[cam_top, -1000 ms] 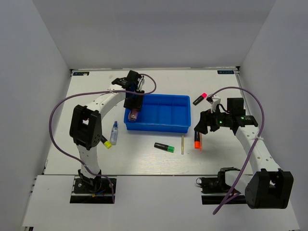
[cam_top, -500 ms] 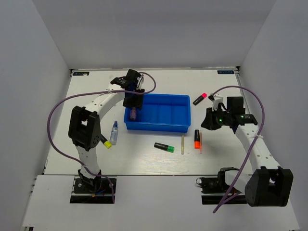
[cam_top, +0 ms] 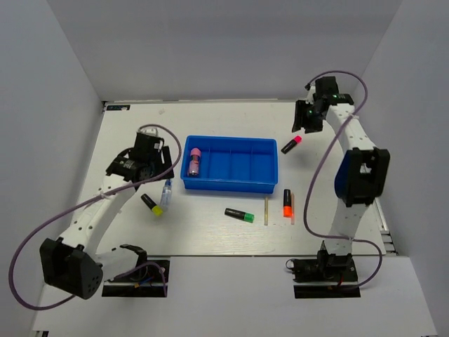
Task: Sort the stationery into containers
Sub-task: Pick up the pen from the center of the board.
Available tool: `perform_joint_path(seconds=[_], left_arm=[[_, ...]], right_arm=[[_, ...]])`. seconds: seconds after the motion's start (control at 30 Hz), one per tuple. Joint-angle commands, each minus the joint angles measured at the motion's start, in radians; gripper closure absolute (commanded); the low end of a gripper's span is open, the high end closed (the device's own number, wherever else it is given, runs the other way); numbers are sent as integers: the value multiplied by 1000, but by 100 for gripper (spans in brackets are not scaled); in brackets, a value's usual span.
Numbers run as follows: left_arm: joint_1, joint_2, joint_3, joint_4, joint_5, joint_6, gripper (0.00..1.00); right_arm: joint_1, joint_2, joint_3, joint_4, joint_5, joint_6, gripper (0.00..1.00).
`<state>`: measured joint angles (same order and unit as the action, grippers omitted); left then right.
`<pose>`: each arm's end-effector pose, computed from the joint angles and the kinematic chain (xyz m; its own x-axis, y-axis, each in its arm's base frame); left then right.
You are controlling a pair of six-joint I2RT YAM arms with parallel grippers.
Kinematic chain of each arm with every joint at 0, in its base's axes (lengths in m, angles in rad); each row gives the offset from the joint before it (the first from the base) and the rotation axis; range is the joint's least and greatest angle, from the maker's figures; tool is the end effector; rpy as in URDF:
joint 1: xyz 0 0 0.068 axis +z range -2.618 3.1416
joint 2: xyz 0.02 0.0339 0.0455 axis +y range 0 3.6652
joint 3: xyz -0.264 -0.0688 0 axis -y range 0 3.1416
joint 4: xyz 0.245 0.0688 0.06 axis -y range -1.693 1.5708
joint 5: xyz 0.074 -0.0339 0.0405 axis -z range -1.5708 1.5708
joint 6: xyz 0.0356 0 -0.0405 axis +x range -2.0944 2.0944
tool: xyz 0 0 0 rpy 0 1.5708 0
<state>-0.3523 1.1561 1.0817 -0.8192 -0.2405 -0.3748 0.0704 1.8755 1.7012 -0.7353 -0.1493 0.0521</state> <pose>0.2192 -0.0716 0.3121 -0.7521 -0.1023 -0.6511 -0.0863 0.9947 -0.0567 0.4165 0.0347 0.2958 -0.7946 -0.0044 -0.6071 -0.1195 0.9816 0.1492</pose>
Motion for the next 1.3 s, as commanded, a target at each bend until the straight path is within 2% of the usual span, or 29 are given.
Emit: perform_joint_path(seconds=[0.0,0.1,0.17,0.5,1.1,1.27], left_arm=[[16,40,-95,-38,-59,-41,15],[36,15,-146,-28,-46,-32,15],[59,5,-161,-24,-22,-23,15],[116,-18,-195,-14,52,-9,14],[119,-16,-209,-11,56,-6,14],[122,-16,-210,-11,59,-4,14]], right_arm=[[17,182,258,-180,119,106,42],[26,307,395,-219,178,143,40],[31,342,413,-187,224,166,38],[63,425,402,-165,321,210,39],[108,553,427,-142,384,281,41],[101,525,356,-147,381,284,55]])
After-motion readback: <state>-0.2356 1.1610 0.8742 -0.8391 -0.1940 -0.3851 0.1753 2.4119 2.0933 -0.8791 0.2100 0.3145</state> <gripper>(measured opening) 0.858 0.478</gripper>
